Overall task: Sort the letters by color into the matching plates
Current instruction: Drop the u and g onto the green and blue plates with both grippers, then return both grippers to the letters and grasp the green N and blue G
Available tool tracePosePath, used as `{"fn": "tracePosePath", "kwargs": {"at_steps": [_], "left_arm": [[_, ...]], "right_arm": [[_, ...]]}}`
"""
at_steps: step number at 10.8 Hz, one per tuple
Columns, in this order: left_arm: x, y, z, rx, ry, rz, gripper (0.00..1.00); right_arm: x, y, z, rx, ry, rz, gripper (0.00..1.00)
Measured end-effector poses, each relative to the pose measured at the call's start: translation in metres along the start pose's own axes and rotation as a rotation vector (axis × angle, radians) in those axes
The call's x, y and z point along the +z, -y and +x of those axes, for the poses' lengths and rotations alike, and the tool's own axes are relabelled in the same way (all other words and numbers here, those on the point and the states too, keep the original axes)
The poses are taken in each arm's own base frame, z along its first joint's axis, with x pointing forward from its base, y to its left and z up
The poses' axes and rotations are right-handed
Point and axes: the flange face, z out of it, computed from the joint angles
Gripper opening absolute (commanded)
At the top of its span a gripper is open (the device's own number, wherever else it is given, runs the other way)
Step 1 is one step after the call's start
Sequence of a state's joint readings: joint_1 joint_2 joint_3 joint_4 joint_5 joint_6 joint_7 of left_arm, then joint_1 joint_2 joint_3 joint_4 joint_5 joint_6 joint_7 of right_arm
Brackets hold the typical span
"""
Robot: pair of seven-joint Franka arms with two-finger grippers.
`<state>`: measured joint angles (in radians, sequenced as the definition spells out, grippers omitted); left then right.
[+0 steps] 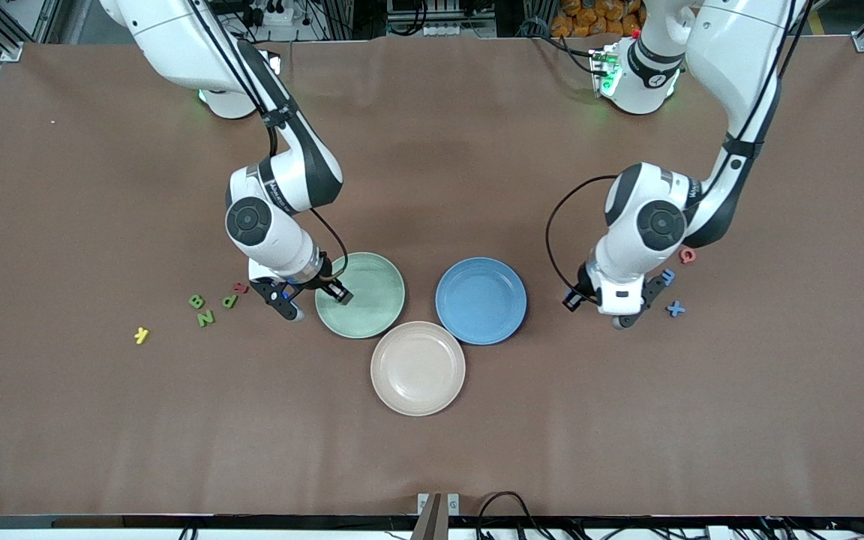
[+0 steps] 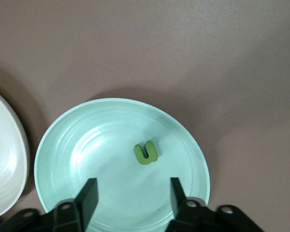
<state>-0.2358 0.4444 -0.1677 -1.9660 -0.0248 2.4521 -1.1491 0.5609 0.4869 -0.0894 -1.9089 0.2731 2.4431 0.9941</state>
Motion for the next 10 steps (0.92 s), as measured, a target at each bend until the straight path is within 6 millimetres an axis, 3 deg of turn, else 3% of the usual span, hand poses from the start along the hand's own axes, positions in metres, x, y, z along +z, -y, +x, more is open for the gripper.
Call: {"fn": "tracePosePath", "kwargs": {"at_steps": [3, 5, 6, 7, 8, 10], "left_arm": [[0.012, -0.021, -0.049, -0.035, 0.017, 0.009, 0.00], [0.024, -0.044, -0.080, -0.089, 0.026, 0.003, 0.00], [0.029, -0.056, -0.092, -0.110, 0.030, -0.002, 0.28], [0.035, -0.065, -0.100, -0.120, 0.033, -0.007, 0.84], [0.039, -0.071, -0.100, -0.121, 0.030, -0.012, 1.00], [0.041, -0.073, -0.087, -0.120, 0.017, -0.022, 1.00]], "right_arm": [[-0.001, -0.005, 0.008, -0.103, 0.003, -0.048, 1.00], [-0.006, -0.024, 0.044, -0.229, 0.000, -0.073, 1.00], [-0.010, -0.036, 0.068, -0.307, -0.004, -0.078, 1.00], [-0.014, -0.048, 0.089, -0.361, -0.007, -0.081, 1.00], [-0.017, -0.060, 0.107, -0.379, -0.012, -0.084, 1.00], [-0.023, -0.081, 0.138, -0.402, -0.029, -0.102, 1.00]]}}
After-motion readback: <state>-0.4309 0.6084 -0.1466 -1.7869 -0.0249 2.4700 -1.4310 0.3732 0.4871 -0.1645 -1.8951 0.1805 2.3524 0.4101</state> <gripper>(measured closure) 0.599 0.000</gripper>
